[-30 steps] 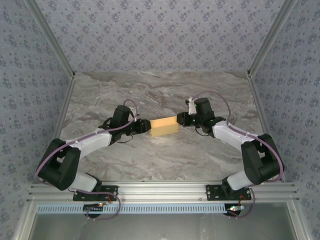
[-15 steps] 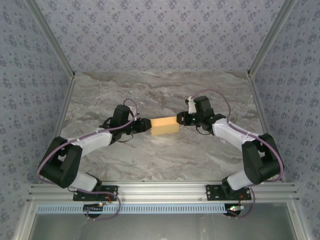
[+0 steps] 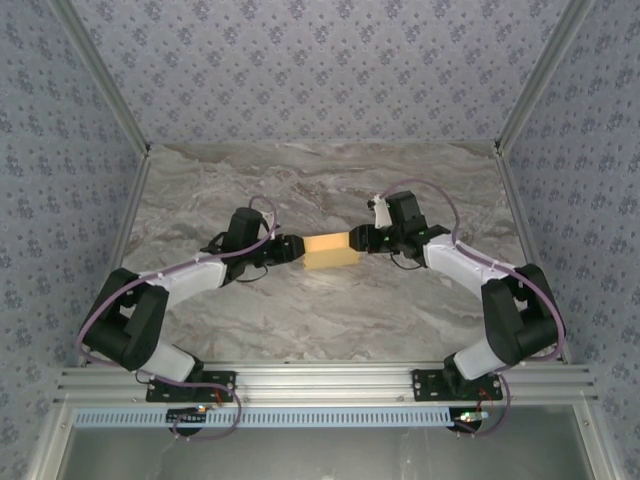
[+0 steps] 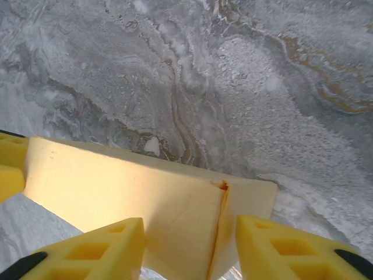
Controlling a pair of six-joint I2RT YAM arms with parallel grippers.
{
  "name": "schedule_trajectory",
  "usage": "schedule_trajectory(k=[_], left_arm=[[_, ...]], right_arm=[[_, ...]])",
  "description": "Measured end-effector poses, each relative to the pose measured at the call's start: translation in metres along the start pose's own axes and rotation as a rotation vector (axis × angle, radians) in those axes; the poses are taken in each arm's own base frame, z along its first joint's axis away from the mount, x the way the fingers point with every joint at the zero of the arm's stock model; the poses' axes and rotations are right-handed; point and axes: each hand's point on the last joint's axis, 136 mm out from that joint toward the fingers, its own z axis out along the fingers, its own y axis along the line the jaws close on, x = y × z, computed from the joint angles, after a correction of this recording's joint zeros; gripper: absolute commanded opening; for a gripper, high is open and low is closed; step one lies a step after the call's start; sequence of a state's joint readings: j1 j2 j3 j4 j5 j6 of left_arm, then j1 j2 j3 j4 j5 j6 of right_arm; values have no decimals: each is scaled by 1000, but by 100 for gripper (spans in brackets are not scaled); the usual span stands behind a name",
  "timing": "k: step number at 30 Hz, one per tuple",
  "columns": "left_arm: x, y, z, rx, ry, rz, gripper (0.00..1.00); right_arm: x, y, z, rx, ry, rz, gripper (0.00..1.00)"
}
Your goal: Fold the paper box
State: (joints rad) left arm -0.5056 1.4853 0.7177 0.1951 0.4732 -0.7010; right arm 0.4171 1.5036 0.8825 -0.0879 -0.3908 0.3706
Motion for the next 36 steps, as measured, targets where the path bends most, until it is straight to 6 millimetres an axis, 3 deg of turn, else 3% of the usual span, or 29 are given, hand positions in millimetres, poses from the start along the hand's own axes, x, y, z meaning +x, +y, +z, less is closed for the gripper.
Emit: schedule_trajectory(k=[8,15,19,30,36], left_arm=[[-14,-4,8,7,-14,-21,30],[-45,-4,20,-40,-64,-12,30],[-60,-2,29,-61,-82,6,31],[-64,0,37,-64,-86,27,35],[-33,6,45,-76,-20,42,36]], right_arm=[[-12,-4,-1,-13,-33,42,29],[-49,-7,1,-15,-106,37,26],[-61,-13,4,-6,-129,37,26],[-42,-28,13,20,-120,6,29],[-3,-36,16,39,-70,-16,31]])
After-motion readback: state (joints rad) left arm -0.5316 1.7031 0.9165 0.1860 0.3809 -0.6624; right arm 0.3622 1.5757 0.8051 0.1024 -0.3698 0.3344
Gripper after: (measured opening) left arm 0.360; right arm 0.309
